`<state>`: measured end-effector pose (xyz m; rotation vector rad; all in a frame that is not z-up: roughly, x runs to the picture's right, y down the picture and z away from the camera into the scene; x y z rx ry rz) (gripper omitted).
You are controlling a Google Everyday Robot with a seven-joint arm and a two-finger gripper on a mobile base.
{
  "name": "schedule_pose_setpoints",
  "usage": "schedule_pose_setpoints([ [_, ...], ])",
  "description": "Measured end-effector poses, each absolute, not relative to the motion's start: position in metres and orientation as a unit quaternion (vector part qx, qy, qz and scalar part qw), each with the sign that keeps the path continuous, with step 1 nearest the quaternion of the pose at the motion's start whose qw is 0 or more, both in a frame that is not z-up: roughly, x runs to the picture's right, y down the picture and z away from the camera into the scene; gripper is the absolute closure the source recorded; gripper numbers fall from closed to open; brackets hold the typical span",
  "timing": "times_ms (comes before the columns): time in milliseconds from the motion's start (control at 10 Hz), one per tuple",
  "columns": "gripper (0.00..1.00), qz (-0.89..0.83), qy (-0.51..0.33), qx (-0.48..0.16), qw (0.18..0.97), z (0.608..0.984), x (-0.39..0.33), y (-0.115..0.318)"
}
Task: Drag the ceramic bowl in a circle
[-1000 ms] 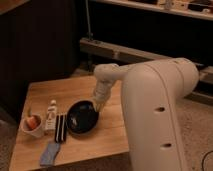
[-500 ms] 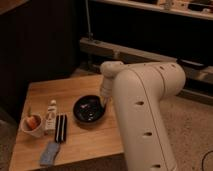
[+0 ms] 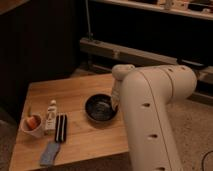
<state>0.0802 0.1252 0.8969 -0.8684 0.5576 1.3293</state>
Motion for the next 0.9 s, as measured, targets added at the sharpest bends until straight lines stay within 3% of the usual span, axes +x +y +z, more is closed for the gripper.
schedule_pose_setpoints([
  [700, 0.86, 0.589, 0.252, -0.384, 0.665, 0.893, 0.087, 0.131],
  [900, 0.86, 0.58, 0.244, -0.389, 0.673, 0.868, 0.091, 0.147],
])
